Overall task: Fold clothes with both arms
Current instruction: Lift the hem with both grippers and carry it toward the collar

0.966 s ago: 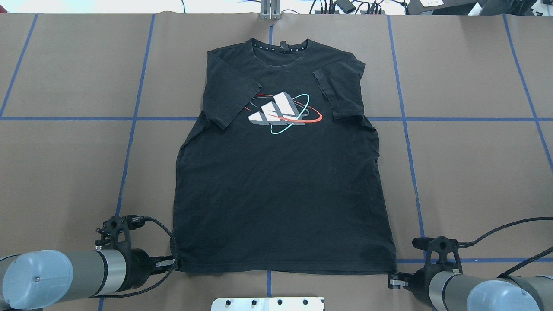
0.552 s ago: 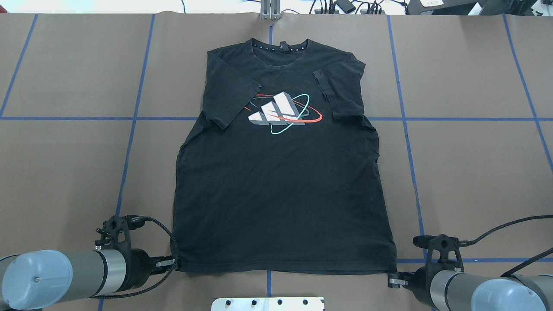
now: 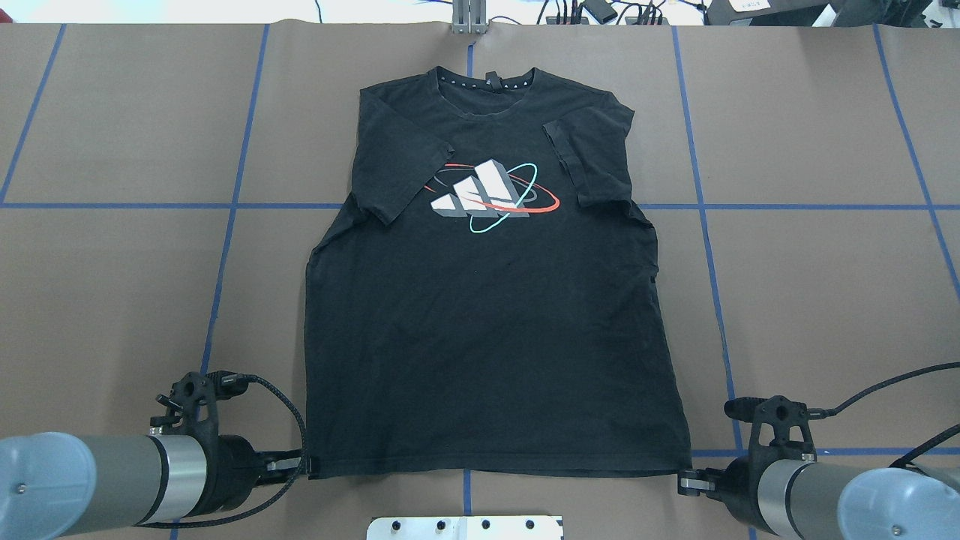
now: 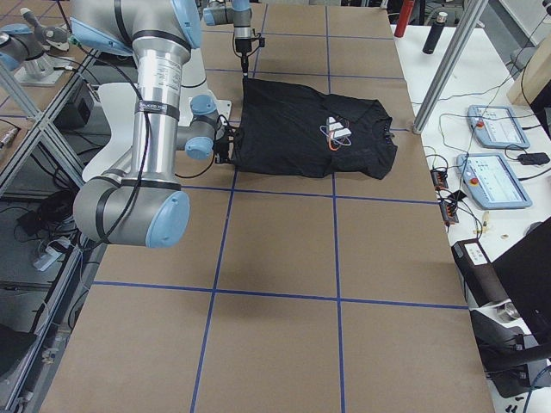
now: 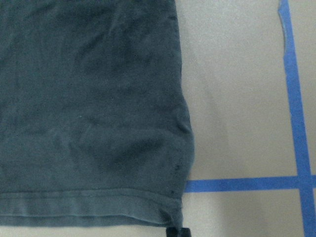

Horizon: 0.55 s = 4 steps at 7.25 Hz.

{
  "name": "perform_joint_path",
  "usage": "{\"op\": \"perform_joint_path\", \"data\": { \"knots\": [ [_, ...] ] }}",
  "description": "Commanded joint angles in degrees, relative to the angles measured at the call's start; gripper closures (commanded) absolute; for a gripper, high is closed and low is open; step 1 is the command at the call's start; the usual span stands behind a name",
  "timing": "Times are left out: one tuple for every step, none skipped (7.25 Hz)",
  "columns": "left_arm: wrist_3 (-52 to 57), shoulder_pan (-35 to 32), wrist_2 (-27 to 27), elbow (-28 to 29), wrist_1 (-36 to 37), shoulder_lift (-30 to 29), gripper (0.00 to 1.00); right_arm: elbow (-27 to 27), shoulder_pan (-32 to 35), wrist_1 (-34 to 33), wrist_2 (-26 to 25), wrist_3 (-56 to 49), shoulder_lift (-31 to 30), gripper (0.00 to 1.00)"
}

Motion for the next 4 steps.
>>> {"op": "perform_joint_path", "data": {
  "knots": [
    [-0.02, -0.16, -6.0, -9.93, 8.85, 0.12, 1.0, 8.03, 1.29, -1.72, 7.87, -0.03, -3.95, 1.0],
    [-0.02, 0.1, -7.14, -11.53, 9.15, 1.26, 1.0, 11.89, 1.29, -1.81, 11.73, -0.21, -6.85, 1.0],
    [-0.02, 0.72, -9.67, -12.76, 9.24, 1.96, 1.0, 14.89, 1.2, -1.81, 16.21, -0.38, -7.92, 1.0],
    [-0.02, 2.03, -11.27, -14.08, 9.16, 2.67, 1.0, 16.92, 0.51, -1.9, 18.51, -0.47, -8.02, 1.0]
  ]
}}
